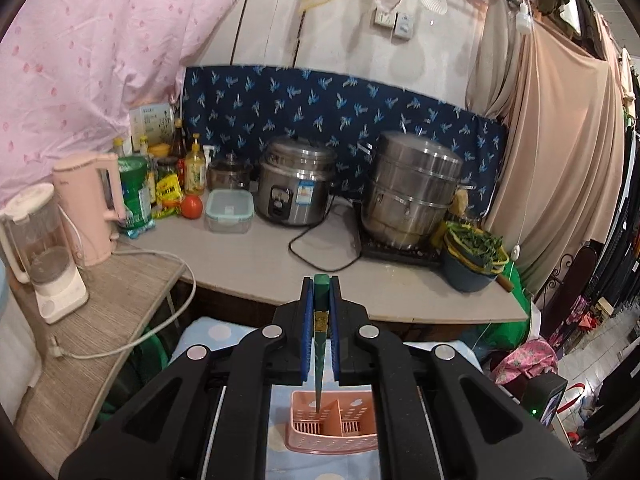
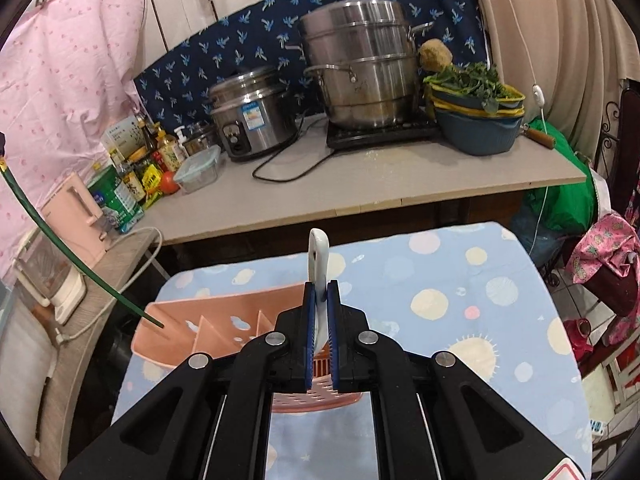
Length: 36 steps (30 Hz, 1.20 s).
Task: Organize utensils
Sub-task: 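Lift and lower the green chopstick and white spoon into the pink holder with both tools, then open both tools and withdraw them from the pink holder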
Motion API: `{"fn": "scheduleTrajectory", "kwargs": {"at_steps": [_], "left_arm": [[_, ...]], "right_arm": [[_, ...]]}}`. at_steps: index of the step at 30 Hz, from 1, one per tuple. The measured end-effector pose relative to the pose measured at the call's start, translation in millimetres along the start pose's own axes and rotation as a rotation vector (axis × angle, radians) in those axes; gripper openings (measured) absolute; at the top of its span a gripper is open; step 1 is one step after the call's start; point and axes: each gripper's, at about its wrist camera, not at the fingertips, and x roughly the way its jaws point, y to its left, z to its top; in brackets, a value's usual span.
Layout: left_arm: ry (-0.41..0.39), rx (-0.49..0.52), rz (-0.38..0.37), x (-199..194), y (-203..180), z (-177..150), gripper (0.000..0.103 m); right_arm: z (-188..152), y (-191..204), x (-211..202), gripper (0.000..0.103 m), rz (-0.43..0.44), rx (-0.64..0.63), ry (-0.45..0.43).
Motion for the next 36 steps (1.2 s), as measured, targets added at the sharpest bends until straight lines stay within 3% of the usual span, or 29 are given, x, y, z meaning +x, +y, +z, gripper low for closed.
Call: {"fn": "scheduleTrajectory", "kwargs": {"at_steps": [7, 11, 12, 14, 16, 22, 26, 36], "left_arm": [[0.071, -0.002, 0.014, 33, 9, -25, 0.007], [0.078, 0.01, 0.021, 37, 8, -33, 0.009], [0.077, 0.012, 0.027, 37, 8, -35, 0.011], [0.072, 0.014, 0.036, 34, 8, -38, 0.03], [0.062, 0.02, 0.048, 29, 8, -41, 0.038], [0.067, 0.022, 0.063, 7, 16, -54, 0.045], [0.083, 0.015, 0.072, -13, 24, -71, 0.052], [0.205, 0.049, 0.109, -63, 43, -159, 0.052]], "right_arm": [[-15, -2, 25, 0.007, 0.003, 0.008, 0.053], [-17, -2, 23, 0.009, -0.009, -0.001, 0.037], [-17, -2, 21, 0.009, -0.01, 0.0, 0.035], [-18, -3, 16, 0.009, -0.008, 0.007, 0.031], [-21, -5, 8, 0.01, -0.01, 0.007, 0.024], [-37, -9, -25, 0.018, -0.002, 0.014, 0.017], [-57, -10, -53, 0.02, 0.005, 0.016, 0.017], [-144, -13, -117, 0.023, -0.003, -0.007, 0.084]]}}
